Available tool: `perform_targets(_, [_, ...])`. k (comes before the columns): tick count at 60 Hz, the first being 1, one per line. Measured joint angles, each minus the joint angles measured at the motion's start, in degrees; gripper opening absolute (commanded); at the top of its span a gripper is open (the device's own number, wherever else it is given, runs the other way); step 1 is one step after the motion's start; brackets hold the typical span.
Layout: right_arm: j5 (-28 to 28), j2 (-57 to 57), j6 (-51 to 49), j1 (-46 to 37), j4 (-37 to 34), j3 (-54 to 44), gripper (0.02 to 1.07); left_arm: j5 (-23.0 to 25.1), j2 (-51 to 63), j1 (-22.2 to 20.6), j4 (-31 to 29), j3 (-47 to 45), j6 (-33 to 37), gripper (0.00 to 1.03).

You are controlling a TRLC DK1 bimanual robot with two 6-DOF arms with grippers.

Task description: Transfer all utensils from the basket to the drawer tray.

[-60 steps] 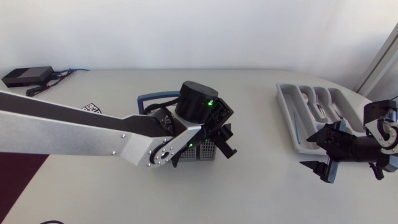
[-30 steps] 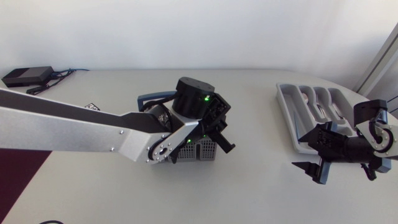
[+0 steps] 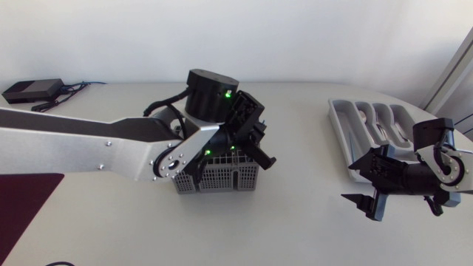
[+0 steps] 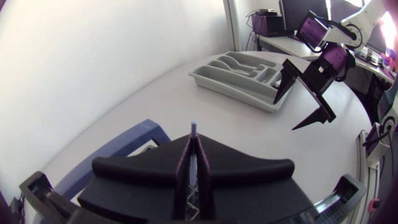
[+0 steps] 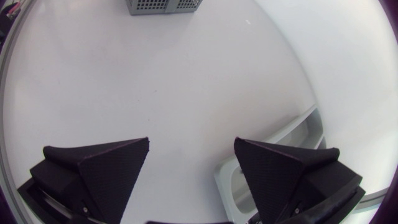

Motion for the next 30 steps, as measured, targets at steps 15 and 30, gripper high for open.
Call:
perform_targets(15, [0.9, -2.38, 2.56, 3.69, -0.13, 0.0, 1.01, 3.19, -7.32, 1.25, -5.6, 1.01, -2.4, 0.04])
perform_targets(30, [1.53, -4.15, 4.83, 6.25, -0.63, 0.0, 1.01, 3.39, -13.16, 1.22, -9.79, 2.75, -3.28, 0.04])
